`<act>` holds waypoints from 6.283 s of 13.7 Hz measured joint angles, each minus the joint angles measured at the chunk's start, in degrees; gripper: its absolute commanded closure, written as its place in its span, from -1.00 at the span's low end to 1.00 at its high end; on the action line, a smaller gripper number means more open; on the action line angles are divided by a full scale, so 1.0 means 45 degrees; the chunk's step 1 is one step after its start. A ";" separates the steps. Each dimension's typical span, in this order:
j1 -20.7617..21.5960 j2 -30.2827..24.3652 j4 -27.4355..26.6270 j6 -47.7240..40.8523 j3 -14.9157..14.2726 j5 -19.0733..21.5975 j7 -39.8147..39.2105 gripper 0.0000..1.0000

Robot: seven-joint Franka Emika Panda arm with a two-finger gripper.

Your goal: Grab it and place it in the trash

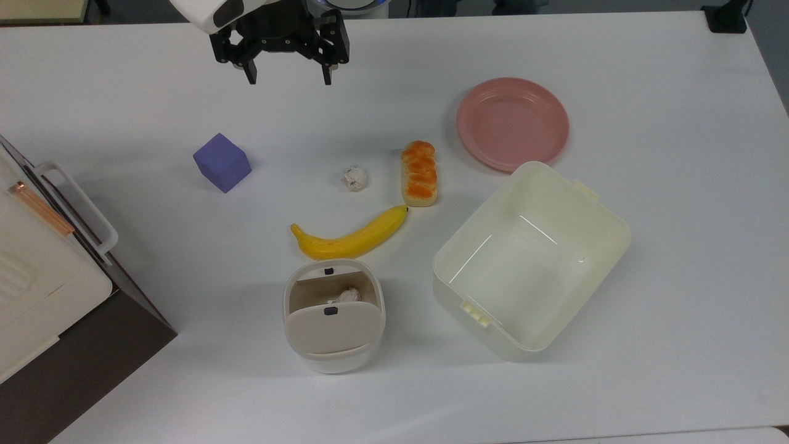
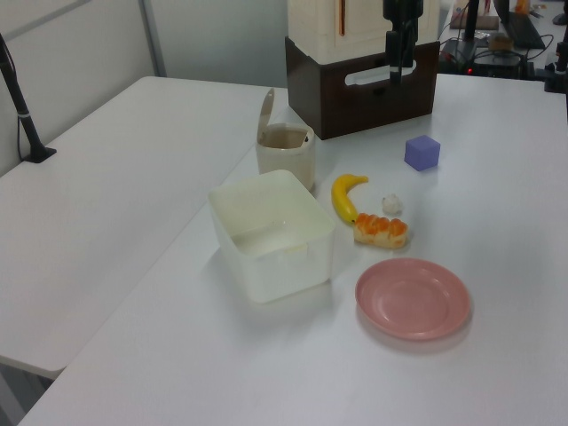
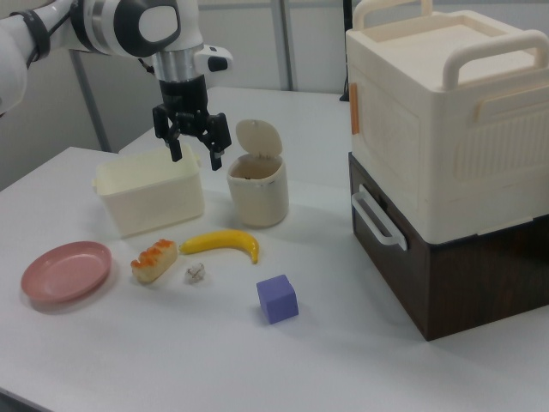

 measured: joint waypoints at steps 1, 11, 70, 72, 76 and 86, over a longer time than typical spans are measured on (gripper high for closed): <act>0.0000 0.0000 -0.0002 0.0000 0.0000 0.0000 0.0000 -1.00; -0.0025 0.0053 -0.0024 0.0422 -0.0018 -0.0010 0.0427 -1.00; 0.0893 0.4139 -0.0958 1.4979 0.0028 0.0563 0.1566 -1.00; 0.0932 0.4143 -0.0866 1.4979 0.0034 0.0555 0.2311 -1.00; 0.0907 0.3345 -0.0724 1.2041 0.0008 0.0520 0.3142 -1.00; 0.0763 0.0664 -0.0744 0.3254 -0.0028 -0.0297 0.2368 -1.00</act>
